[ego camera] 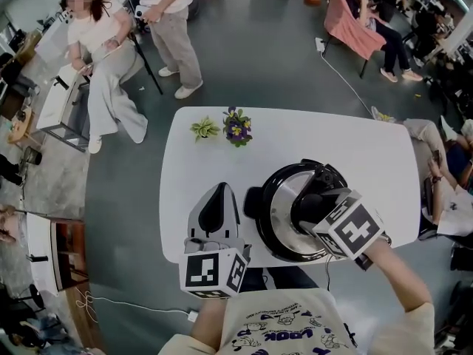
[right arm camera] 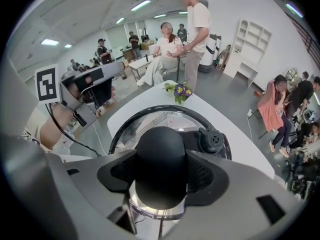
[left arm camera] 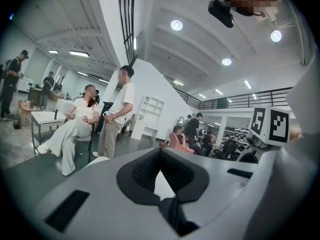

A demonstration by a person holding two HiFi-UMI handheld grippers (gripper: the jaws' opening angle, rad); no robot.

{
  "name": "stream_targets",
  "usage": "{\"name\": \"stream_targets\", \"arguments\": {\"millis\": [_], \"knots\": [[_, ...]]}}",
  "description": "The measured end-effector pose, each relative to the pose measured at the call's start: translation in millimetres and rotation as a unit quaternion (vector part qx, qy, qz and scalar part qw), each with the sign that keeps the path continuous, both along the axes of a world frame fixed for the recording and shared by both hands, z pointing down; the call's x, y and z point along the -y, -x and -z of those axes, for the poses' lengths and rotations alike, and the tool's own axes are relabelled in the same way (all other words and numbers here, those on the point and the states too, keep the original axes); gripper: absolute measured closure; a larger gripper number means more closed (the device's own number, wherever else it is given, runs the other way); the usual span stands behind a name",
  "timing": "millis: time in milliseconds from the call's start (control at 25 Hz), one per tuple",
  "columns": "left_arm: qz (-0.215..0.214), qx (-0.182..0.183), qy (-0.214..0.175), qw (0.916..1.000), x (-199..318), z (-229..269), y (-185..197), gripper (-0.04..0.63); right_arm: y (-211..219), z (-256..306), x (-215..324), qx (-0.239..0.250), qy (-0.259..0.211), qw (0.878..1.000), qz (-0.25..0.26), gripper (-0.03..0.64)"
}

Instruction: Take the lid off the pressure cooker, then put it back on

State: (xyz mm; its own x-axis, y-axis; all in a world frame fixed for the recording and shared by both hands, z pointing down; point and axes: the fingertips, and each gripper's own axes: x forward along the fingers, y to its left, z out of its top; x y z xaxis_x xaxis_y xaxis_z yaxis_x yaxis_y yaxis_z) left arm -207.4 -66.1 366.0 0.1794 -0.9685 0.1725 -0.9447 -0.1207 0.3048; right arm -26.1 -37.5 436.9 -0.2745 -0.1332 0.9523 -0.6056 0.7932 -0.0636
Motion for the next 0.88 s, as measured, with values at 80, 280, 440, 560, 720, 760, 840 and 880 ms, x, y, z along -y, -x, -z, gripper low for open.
{"name": "stream_targets", "arguments": {"millis": [80,280,440,560,720,760,840,880], "knots": [[-0.002,0.0,0.001,1.0,1.4,-1.9,-0.9,0.581,0.7,-2.6,0.2,-0.003,-0.002,1.0,-0.001,0.322],[-0.006,0.001,0.009,0.9999,5.2,-7.2,-3.6,0.581,2.7,-6.2,1.4,-0.003,-0.007,1.0,0.0,0.322],[-0.012,0.004,0.022,0.9997,11.9,-18.2,-9.5,0.581,2.5,-7.7,3.0,0.004,-0.011,1.0,0.0,0.322],[-0.018,0.006,0.045,0.9988,15.6,-33.2,-14.9,0.581,2.2,-7.1,2.3,0.007,-0.006,1.0,0.002,0.321],[-0.034,-0.016,0.093,0.9949,17.6,-66.8,-22.6,0.58,2.7,-8.5,2.0,0.007,-0.005,1.0,0.005,0.321],[-0.037,-0.028,0.106,0.9933,17.7,-75.1,-24.6,0.576,2.7,-8.8,2.4,0.007,-0.005,1.0,0.005,0.321],[-0.042,-0.052,0.129,0.9894,16.9,-88.4,-28.5,0.527,2.4,-8.1,2.6,0.007,-0.005,1.0,0.007,0.321],[-0.044,-0.063,0.139,0.9873,15.9,-93.8,-30.5,0.506,2.2,-7.5,2.2,0.007,-0.004,1.0,0.007,0.321]]}}
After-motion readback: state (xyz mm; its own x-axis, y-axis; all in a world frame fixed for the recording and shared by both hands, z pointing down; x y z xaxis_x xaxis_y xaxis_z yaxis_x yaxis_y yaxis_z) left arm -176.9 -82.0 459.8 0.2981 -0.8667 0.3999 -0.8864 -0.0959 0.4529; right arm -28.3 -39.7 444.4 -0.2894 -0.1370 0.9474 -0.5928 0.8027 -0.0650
